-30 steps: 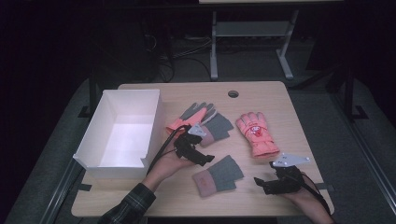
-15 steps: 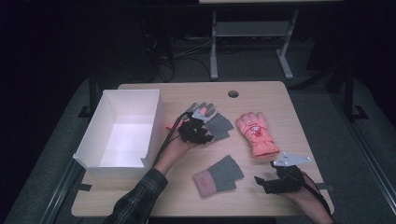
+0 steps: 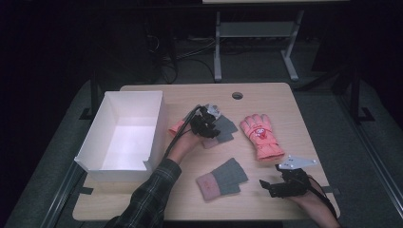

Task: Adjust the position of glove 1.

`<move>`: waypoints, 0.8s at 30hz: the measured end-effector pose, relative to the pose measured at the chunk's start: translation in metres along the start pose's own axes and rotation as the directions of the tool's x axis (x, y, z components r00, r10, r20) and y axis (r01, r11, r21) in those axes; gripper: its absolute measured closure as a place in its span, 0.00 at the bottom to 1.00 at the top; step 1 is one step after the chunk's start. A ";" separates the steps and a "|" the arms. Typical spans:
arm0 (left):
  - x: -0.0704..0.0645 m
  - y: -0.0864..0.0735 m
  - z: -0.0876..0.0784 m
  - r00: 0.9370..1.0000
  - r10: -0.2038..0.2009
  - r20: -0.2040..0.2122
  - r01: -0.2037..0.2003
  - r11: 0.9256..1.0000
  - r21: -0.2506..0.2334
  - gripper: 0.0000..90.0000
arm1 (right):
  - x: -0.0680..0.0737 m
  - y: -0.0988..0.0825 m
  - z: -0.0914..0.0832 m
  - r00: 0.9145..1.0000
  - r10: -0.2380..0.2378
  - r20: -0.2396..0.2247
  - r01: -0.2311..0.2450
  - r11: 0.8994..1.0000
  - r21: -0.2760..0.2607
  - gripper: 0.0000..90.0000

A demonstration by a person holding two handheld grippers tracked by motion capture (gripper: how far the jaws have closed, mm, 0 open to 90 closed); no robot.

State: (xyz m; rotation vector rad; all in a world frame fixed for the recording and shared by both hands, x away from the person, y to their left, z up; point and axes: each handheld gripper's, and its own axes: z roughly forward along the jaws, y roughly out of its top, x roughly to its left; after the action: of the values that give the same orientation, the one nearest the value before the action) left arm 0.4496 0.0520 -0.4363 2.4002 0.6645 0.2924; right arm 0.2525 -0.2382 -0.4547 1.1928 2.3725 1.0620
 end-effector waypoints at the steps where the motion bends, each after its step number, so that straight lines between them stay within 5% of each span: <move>1: 0.001 0.000 0.003 1.000 0.003 0.003 -0.003 1.000 0.015 0.67 | 0.000 0.000 0.000 1.000 0.000 0.000 0.000 1.000 -0.002 0.16; 5: 0.007 -0.006 0.015 0.999 -0.035 0.019 0.034 0.998 0.049 0.64 | 0.000 0.000 0.000 1.000 0.002 0.000 -0.002 1.000 0.000 0.16; 7: 0.008 -0.009 0.017 0.998 -0.061 0.035 0.060 0.998 0.024 0.64 | 0.000 0.000 0.000 1.000 0.000 -0.001 0.000 1.000 0.001 0.16; 11: 0.007 -0.010 0.017 0.998 -0.055 0.016 0.055 0.998 0.029 0.66 | 0.000 0.000 0.000 1.000 0.003 -0.003 -0.003 1.000 0.004 0.16; 19: 0.004 -0.002 0.017 0.998 -0.051 0.022 0.049 0.995 0.090 0.92 | 0.001 0.001 0.001 1.000 0.000 -0.005 0.000 1.000 0.009 0.16; 24: 0.005 -0.002 0.016 0.997 -0.065 0.030 0.063 0.994 0.086 0.95 | 0.000 0.001 0.001 1.000 0.001 -0.005 -0.001 1.000 0.013 0.16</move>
State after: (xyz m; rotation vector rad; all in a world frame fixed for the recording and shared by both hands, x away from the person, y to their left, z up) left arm 0.4592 0.0476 -0.4500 2.4536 0.7512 0.2016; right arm 0.2535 -0.2374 -0.4552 1.1972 2.3859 1.0532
